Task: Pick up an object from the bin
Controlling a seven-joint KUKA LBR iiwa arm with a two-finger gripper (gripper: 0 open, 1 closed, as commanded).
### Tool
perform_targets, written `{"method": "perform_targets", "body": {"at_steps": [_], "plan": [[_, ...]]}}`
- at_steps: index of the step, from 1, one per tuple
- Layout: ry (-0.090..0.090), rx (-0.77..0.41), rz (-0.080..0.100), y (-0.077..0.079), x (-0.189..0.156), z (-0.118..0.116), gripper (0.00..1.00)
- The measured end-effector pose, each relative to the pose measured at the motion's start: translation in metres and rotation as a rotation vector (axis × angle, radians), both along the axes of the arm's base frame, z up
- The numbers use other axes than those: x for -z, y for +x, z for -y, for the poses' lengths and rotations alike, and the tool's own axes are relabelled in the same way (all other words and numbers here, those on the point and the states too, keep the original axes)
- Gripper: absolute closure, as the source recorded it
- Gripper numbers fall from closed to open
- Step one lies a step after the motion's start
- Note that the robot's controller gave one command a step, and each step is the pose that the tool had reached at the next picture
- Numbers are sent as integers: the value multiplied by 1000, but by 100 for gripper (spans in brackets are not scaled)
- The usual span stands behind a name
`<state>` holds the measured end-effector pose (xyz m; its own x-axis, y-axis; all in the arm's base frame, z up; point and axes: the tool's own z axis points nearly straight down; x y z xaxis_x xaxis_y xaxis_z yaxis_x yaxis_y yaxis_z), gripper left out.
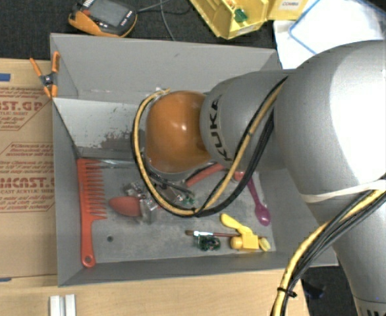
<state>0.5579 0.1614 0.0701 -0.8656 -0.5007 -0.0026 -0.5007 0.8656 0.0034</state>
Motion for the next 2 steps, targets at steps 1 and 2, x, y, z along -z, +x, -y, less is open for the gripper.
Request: {"method": "perform_targets", "body": {"at_steps": [1,2], "plan": [[0,0,0,0,0,0,100],[-3,0,-11,-3,-41,1,100]]}}
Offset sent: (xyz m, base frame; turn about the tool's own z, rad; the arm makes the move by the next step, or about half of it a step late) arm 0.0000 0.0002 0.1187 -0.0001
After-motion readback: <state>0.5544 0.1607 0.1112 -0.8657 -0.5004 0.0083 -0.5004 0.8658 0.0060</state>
